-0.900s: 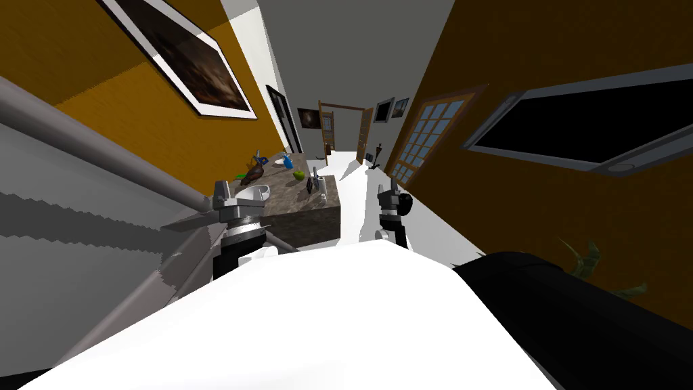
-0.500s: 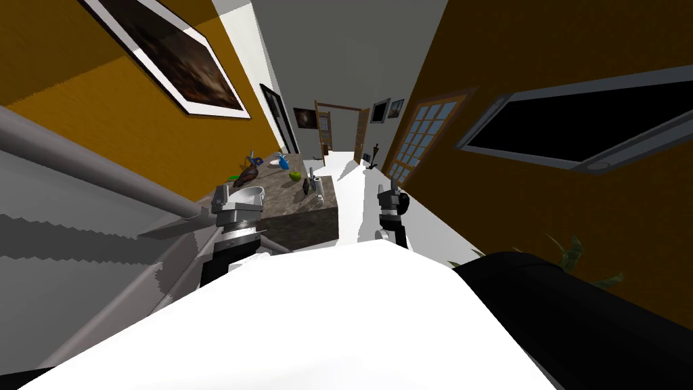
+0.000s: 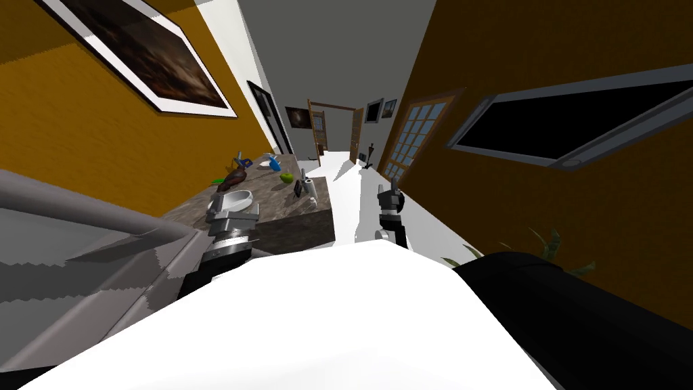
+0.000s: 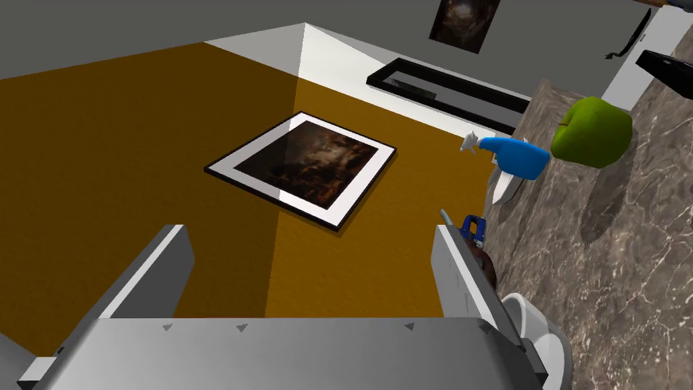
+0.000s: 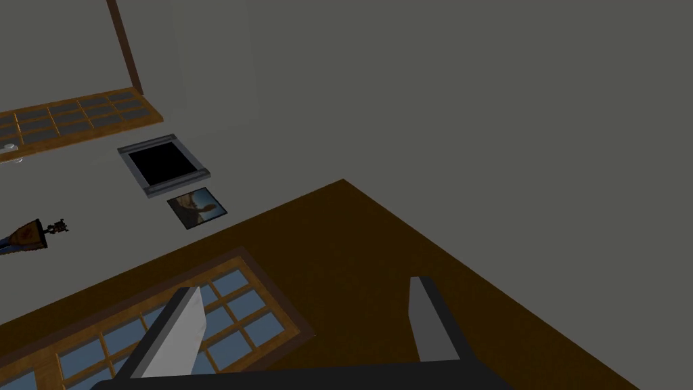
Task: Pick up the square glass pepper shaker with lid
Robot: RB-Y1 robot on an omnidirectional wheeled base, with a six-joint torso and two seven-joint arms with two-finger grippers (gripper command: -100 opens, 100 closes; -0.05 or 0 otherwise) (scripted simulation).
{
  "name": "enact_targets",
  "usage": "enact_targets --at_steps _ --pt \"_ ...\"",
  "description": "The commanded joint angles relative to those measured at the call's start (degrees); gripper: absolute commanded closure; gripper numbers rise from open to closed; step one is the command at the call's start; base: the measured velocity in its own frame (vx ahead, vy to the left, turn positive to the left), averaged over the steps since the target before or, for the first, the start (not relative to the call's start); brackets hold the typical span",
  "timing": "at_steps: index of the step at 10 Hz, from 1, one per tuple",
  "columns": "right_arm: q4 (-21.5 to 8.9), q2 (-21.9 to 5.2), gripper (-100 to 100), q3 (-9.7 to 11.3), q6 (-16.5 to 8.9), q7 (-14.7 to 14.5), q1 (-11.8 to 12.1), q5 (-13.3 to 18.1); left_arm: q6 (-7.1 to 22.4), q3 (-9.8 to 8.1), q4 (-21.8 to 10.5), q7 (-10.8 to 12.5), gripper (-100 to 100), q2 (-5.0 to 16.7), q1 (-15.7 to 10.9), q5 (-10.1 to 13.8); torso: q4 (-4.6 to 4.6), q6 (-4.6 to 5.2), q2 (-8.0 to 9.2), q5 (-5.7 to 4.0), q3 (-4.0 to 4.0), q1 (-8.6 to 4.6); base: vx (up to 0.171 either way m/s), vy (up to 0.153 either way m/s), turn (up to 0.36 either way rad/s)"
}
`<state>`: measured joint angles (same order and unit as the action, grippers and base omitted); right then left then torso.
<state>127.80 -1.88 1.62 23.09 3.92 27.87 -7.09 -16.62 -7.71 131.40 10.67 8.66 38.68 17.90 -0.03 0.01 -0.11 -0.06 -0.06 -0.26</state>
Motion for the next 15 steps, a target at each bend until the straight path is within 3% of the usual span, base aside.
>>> enact_targets --at_steps 1,5,8,9,10,11,12,13,14,15 --pt "0.00 0.00 0 0.00 0.00 0.00 0.00 0.00 0.07 -0.72 -0.08 1.06 -100 0.92 1.45 1.65 0.00 0.00 0.00 0.00 0.00 0.00 0.019 -0.050 -0.037" --pt "0.00 0.00 0 0.00 0.00 0.00 0.01 0.00 3.02 -3.65 -0.26 5.10 -100 3.67 7.70 8.86 -0.01 -0.02 -0.03 -0.01 -0.02 0.01 0.041 -0.070 -0.100" --pt "0.00 0.00 0 0.00 0.00 0.00 0.00 0.00 4.11 -4.70 -0.30 6.56 -100 4.51 9.99 12.76 0.01 -0.01 0.04 0.00 0.03 0.01 0.027 -0.060 -0.073" --pt "0.00 0.00 0 0.00 0.00 0.00 0.00 0.00 5.24 -5.75 -0.35 8.04 -100 5.31 12.34 14.94 0.01 -0.01 0.04 0.00 0.02 0.04 0.055 -0.067 -0.149" --pt "0.00 0.00 0 0.00 0.00 0.00 0.00 0.00 5.24 -5.75 -0.35 8.04 -100 5.31 12.34 15.81 0.00 0.00 -0.03 0.00 -0.02 0.02 0.046 -0.049 -0.051" --pt "0.00 0.00 0 -0.01 0.00 0.00 0.01 0.00 6.41 -6.81 -0.41 9.53 -100 6.08 14.67 18.03 0.00 -0.02 -0.02 0.00 -0.02 0.06 0.045 -0.061 -0.095" --pt "0.00 0.00 0 0.00 0.00 0.00 0.00 0.00 6.41 -6.81 -0.41 9.53 -100 6.08 14.75 18.93 0.00 -0.01 -0.01 0.00 -0.01 0.02 0.037 -0.051 -0.077" --pt "0.00 0.00 0 -0.01 0.00 0.00 0.00 0.00 7.62 -7.84 -0.49 11.02 -100 6.82 17.21 21.04 0.00 -0.01 0.01 0.01 0.00 0.06 0.053 -0.066 -0.146" --pt "0.00 0.00 0 0.00 0.00 0.00 0.00 0.00 7.62 -7.84 -0.49 11.02 -100 6.82 17.21 22.10 0.00 0.00 -0.03 0.00 -0.02 0.02 0.053 -0.063 -0.054" --pt "0.00 0.00 0 -0.01 0.00 0.00 0.01 0.00 8.87 -8.84 -0.60 12.48 -100 7.52 19.28 24.06 -0.01 -0.02 -0.04 0.00 -0.02 0.01 0.050 -0.066 -0.133"
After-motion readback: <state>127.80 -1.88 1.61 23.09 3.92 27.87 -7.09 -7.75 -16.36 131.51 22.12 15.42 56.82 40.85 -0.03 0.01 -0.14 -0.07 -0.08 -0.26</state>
